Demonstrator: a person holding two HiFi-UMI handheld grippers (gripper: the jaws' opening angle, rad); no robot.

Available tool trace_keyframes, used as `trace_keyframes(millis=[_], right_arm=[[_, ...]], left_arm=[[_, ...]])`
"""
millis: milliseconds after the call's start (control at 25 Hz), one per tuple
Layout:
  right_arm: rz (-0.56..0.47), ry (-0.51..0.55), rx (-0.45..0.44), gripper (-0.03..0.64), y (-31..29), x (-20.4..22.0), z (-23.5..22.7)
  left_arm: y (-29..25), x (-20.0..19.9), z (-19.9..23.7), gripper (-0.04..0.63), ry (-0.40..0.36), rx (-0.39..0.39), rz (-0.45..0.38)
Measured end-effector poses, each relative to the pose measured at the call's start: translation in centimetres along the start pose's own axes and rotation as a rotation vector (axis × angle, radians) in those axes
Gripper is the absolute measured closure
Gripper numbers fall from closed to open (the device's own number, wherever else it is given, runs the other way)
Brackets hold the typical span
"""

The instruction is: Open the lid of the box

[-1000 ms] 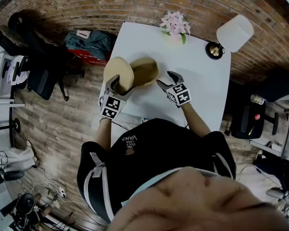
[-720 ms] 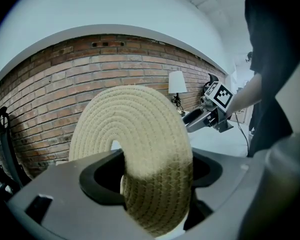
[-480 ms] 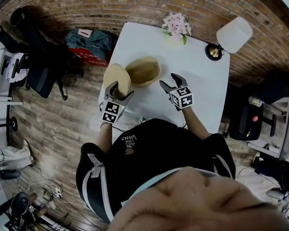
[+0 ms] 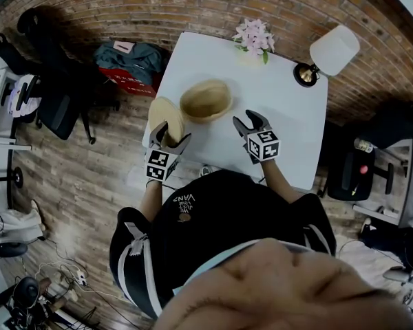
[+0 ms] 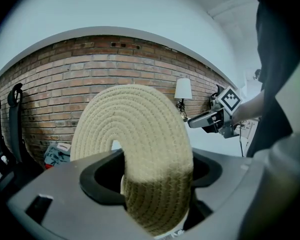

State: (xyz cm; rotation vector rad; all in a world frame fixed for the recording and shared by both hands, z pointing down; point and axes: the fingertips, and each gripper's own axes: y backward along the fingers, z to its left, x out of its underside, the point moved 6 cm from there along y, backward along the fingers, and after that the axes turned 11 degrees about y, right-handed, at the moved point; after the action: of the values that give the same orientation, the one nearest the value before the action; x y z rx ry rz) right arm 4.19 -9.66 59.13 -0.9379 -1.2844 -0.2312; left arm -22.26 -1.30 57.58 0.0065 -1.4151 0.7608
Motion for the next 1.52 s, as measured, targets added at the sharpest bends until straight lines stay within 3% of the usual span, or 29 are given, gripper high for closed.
trace_keyframes(millis=[440,640,1520], right_arm=[[-0.008,-0.018,0.082,0.554,1.9,1.0,1.7],[-0.017,-0.022,0.105,0.595,2.4,1.1,2.1],[0.023,-0.019,0.117,0.614,4.1,2.6,3.8]], left_arm=[[1.9,2.1,0.2,0.238,0.043,0.008,-0.009],[2.3,2.7,0.4,0.238,0.057,0.011,-0.012],[3.8,4.3,-0.1,0.239,0.103,0.0,-0.023]])
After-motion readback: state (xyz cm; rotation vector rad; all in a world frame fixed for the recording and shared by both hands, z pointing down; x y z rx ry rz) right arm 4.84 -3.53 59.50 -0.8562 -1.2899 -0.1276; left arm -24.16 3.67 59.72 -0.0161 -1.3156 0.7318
